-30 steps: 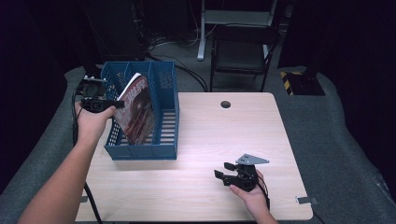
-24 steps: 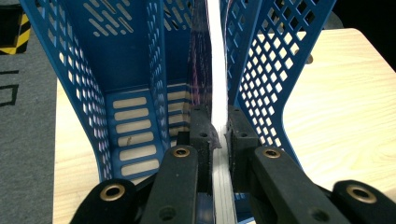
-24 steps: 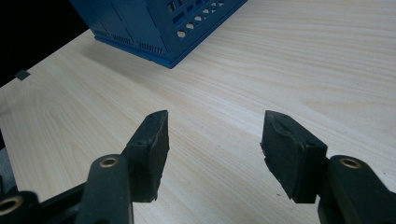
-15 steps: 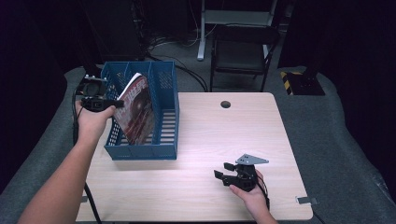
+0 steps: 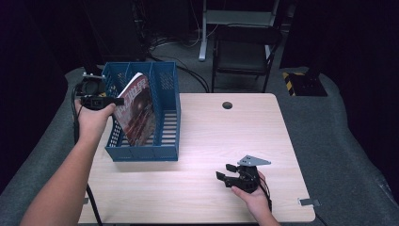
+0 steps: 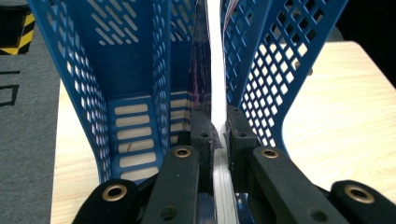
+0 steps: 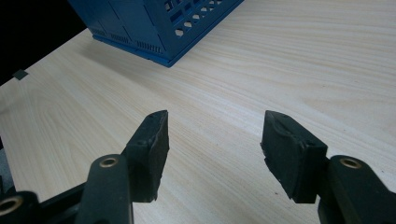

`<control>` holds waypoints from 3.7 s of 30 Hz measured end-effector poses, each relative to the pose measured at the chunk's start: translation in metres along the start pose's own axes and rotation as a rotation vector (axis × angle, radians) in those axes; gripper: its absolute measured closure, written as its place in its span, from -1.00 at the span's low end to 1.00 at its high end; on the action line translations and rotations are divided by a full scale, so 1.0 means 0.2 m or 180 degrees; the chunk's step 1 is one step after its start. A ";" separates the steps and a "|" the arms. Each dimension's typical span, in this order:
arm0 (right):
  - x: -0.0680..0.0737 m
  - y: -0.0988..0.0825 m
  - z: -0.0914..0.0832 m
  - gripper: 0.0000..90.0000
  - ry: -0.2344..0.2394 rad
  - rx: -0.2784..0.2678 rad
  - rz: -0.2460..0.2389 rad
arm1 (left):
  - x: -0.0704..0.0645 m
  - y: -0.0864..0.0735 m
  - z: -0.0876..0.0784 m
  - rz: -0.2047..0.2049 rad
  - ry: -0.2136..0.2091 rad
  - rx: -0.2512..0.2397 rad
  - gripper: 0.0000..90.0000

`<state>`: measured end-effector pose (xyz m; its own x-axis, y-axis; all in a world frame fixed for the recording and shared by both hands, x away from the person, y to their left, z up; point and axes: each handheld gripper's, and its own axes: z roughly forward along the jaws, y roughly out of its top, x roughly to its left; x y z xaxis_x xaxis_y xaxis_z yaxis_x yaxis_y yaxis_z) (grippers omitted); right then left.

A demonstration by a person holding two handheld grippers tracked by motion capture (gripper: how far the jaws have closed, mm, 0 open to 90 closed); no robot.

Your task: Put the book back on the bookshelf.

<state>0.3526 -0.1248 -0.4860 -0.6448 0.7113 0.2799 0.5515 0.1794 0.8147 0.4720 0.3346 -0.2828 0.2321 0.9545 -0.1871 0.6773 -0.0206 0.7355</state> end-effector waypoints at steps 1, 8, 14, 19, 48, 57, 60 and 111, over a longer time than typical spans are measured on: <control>0.00 0.00 0.00 -0.09 -0.0002 0.0005 0.0015 | 0.00 0.01 0.00 -0.0044 0.0008 -0.0030 0.88; 0.00 0.00 0.00 -0.09 -0.0003 -0.0007 -0.0008 | 0.00 0.03 0.03 -0.0128 0.0091 -0.0143 0.88; 0.00 0.00 0.00 -0.09 0.0002 -0.0003 -0.0009 | 0.00 0.05 0.06 -0.0234 0.0148 -0.0231 0.88; 0.00 0.00 -0.01 -0.09 -0.0003 0.0004 0.0002 | -0.01 0.07 0.09 -0.0248 0.0237 -0.0309 0.88; -0.01 0.00 -0.01 -0.09 0.0013 -0.0008 0.0020 | 0.01 0.04 0.20 -0.0247 0.0364 -0.0639 0.87; -0.01 0.00 -0.01 -0.09 0.0010 0.0001 -0.0001 | 0.00 0.04 0.20 -0.0259 0.0339 -0.0599 0.83; -0.01 0.00 -0.01 -0.09 0.0003 -0.0026 0.0016 | 0.01 0.03 0.20 -0.0300 0.0272 -0.0546 0.74; 0.00 0.00 0.00 -0.09 0.0011 0.0009 -0.0002 | 0.00 -0.03 0.18 -0.0222 -0.0004 -0.0112 0.13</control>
<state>0.3526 -0.1258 -0.4859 -0.6469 0.7089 0.2810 0.5525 0.1817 0.8135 0.4932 0.3250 -0.3097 0.1861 0.9529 -0.2396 0.6669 0.0566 0.7430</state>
